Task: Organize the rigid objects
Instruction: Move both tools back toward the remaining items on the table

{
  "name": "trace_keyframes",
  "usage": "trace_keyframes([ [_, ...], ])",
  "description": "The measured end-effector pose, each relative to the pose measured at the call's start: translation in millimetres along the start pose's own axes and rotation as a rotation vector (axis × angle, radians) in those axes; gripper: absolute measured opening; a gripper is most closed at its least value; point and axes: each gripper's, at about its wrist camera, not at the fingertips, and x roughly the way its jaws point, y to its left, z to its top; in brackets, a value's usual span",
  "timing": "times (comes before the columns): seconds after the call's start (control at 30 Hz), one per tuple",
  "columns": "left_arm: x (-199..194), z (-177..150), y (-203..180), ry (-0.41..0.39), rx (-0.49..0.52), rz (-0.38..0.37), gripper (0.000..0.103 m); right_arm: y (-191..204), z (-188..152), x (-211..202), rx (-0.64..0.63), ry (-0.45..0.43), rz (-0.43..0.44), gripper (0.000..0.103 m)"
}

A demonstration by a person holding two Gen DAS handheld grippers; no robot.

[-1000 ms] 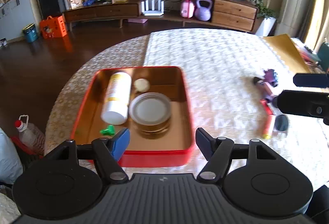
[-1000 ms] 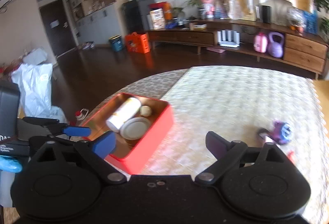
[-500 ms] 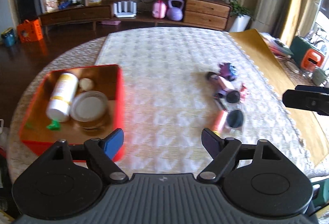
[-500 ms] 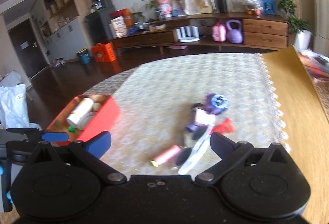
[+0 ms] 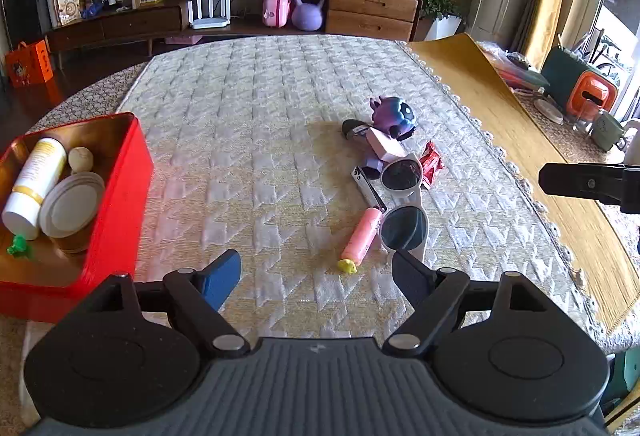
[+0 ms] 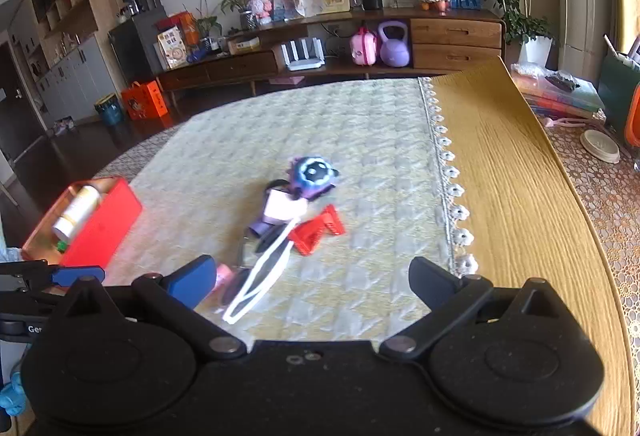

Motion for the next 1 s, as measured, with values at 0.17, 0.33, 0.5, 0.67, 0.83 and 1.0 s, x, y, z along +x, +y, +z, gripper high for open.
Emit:
trace_keyframes([
  [0.17, 21, 0, -6, 0.012, 0.022, 0.007, 0.083, -11, 3, 18, -0.005, 0.02, -0.004, 0.102],
  [0.33, 37, 1, -8, 0.02, 0.035, 0.017, 0.083, -14, 8, 37, -0.025, 0.033, -0.02, 0.102],
  [0.5, 50, 3, -7, 0.031, 0.03, 0.014, 0.083, -16, 11, 59, -0.068, 0.052, -0.034, 0.099],
  [0.67, 60, 5, -7, 0.036, 0.031, 0.013, 0.083, -15, 12, 80, -0.128, 0.08, -0.029, 0.093],
  [0.83, 68, 4, -9, 0.039, 0.052, 0.01, 0.083, -12, 12, 96, -0.19, 0.102, -0.01, 0.087],
  [1.0, 72, 4, -12, 0.032, 0.081, 0.014, 0.082, -6, 14, 108, -0.243, 0.114, 0.001, 0.084],
])
